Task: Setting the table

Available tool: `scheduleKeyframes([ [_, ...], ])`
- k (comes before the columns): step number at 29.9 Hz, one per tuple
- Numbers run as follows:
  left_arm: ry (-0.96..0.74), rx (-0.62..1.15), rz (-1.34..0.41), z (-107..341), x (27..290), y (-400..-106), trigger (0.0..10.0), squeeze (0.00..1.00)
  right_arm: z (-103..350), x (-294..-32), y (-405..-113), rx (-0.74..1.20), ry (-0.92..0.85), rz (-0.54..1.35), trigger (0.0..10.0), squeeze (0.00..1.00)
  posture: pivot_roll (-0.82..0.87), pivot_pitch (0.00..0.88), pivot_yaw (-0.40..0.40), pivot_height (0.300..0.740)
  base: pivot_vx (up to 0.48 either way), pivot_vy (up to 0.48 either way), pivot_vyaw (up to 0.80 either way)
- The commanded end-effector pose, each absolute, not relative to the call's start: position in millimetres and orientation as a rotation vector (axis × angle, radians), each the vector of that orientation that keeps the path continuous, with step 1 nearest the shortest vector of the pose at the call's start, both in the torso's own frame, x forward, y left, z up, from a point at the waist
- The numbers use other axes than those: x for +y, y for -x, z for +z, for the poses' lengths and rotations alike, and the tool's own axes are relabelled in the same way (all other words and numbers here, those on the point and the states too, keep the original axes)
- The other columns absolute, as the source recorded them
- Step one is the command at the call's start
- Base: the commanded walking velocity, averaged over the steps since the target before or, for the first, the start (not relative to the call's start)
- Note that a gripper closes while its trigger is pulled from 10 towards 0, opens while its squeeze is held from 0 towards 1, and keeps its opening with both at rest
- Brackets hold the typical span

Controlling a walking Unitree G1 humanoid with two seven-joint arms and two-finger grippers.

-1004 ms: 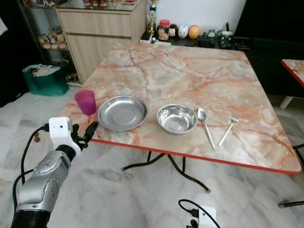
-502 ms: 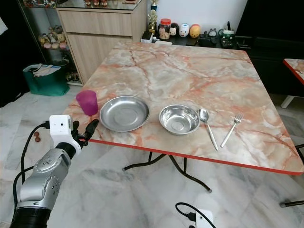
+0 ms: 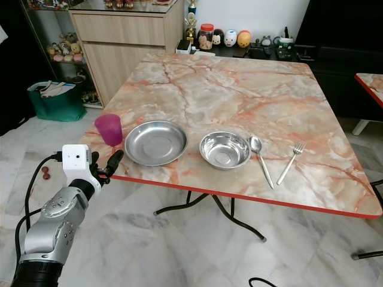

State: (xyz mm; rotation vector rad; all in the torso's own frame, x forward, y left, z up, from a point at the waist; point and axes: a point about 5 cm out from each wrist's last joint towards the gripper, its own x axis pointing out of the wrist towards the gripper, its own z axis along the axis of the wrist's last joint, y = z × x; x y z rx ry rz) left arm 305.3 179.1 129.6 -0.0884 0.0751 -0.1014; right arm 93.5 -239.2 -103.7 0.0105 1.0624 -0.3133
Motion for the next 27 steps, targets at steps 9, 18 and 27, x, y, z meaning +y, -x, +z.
scheduleKeyframes([
  [9, 0.077, 0.075, -0.127, 130.3, 176.3, -305.3, 10.0, 0.0, -101.6, -227.6, -108.8, 1.002, -0.04, -0.282, 10.0, 0.0, 0.07, 0.0, -0.035, 0.74, 0.0, 0.0, 0.0],
  [18, 0.072, 0.07, -0.131, 130.3, 176.3, -304.1, 10.0, 0.0, -100.7, -222.3, -116.3, 0.988, -0.048, -0.268, 10.0, 0.0, 0.07, 0.0, -0.037, 0.74, 0.109, 0.0, 0.0],
  [27, 0.071, 0.064, -0.146, 130.9, 173.7, -304.3, 10.0, 0.0, -99.7, -220.2, -121.7, 0.979, -0.052, -0.263, 10.0, 0.0, 0.06, 0.0, -0.036, 0.74, 0.275, 0.0, 0.0],
])
